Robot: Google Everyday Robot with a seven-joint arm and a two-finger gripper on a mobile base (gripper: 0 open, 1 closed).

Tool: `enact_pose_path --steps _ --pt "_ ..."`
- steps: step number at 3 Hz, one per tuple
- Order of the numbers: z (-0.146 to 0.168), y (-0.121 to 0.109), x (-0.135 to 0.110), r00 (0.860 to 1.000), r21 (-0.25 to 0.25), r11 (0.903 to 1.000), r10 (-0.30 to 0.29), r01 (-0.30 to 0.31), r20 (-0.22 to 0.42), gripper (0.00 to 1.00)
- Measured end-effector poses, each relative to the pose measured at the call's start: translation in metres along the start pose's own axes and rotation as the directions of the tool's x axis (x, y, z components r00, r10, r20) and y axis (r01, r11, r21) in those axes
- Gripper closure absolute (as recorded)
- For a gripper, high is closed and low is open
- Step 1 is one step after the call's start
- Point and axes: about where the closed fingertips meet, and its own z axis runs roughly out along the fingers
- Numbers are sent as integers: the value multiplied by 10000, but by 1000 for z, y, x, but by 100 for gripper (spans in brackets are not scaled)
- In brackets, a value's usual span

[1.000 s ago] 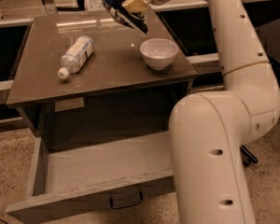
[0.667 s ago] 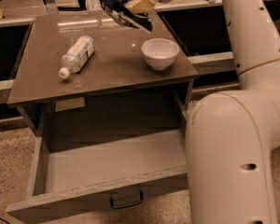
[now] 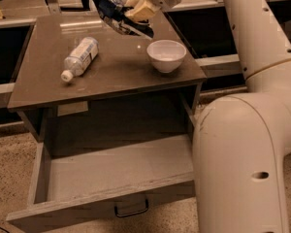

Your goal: Place blue chip bag into top drawer

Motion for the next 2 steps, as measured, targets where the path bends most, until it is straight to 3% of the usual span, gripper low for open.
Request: enact_pose_path --steps 1,2 --pt "31 19 -9 9959 -957 9914 -908 897 -65 100" --pt "61 70 -67 9296 -2437 8991 -3671 3636 326 100"
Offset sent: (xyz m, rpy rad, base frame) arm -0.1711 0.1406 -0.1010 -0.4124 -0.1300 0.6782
